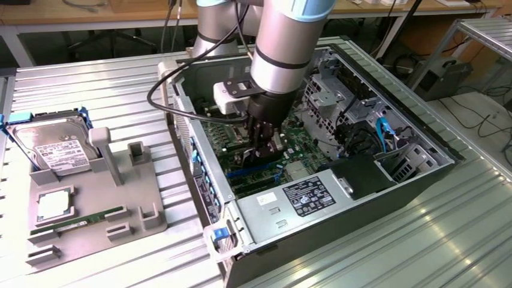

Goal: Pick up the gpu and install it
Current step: 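Insert the gpu into the slot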

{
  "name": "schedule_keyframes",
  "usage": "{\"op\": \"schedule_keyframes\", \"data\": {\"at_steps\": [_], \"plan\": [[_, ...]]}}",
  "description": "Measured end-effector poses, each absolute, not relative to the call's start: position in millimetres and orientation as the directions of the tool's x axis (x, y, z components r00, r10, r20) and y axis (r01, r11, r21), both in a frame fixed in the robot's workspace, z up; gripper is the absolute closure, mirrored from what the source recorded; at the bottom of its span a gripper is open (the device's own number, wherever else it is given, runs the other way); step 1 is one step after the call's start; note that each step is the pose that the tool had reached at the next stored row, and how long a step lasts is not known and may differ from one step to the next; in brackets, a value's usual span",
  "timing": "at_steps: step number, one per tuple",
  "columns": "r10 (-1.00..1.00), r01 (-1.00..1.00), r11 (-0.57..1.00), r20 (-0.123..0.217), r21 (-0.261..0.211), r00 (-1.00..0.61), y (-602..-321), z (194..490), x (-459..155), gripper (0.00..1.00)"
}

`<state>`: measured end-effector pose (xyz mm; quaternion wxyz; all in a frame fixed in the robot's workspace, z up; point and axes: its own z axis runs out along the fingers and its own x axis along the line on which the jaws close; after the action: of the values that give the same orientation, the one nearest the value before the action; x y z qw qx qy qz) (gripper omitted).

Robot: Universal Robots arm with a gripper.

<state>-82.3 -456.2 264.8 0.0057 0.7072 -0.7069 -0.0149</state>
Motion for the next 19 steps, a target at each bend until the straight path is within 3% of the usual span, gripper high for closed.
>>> {"op": "schedule_keyframes", "data": {"at_steps": [19], "plan": [[-1.000,-1.000,-0.001,-0.022,0.030,0.000,-456.2,257.3,-83.4,0.74]]}}
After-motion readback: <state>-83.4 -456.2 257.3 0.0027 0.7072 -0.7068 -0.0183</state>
